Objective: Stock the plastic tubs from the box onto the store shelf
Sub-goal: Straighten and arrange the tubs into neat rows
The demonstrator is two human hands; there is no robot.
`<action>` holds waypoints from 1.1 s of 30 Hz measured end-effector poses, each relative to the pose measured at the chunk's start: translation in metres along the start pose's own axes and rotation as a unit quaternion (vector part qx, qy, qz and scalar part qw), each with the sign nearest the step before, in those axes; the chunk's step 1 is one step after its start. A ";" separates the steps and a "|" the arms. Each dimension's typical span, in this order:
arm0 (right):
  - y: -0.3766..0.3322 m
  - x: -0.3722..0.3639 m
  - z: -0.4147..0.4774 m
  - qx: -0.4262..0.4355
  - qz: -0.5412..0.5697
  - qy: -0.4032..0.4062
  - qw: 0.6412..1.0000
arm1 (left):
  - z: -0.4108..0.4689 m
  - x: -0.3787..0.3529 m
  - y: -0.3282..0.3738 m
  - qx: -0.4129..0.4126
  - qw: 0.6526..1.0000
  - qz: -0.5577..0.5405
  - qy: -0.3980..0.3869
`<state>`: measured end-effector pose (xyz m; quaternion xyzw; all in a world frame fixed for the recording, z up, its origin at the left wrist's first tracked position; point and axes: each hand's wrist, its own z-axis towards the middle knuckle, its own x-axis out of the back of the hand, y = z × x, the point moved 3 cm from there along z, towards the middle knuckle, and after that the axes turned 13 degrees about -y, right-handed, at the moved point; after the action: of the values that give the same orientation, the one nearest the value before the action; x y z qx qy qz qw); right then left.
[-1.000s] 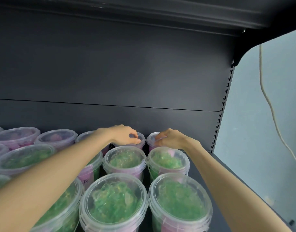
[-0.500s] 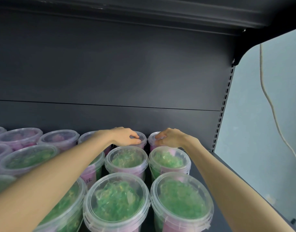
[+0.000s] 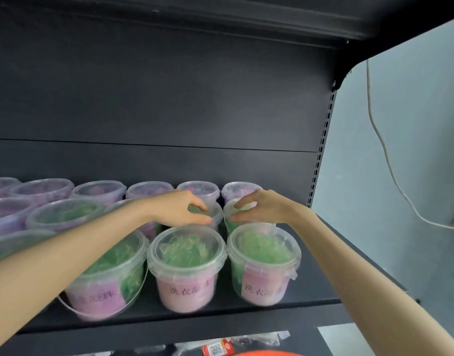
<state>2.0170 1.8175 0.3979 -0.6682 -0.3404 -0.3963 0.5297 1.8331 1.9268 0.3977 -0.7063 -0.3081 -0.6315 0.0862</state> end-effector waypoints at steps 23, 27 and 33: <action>0.005 -0.005 -0.006 -0.012 0.023 -0.007 1.000 | -0.006 -0.008 0.013 -0.005 0.993 -0.107 0.053; -0.005 -0.005 -0.031 0.011 0.044 0.055 0.997 | -0.031 -0.009 0.022 -0.028 0.984 -0.132 0.115; -0.013 -0.041 -0.099 0.064 0.091 0.137 0.984 | -0.096 -0.045 0.052 -0.074 0.963 -0.036 0.258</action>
<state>1.9699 1.7219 0.3792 -0.6007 -0.2271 -0.4118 0.6465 1.7808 1.8218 0.3870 -0.5125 -0.2530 -0.8160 0.0871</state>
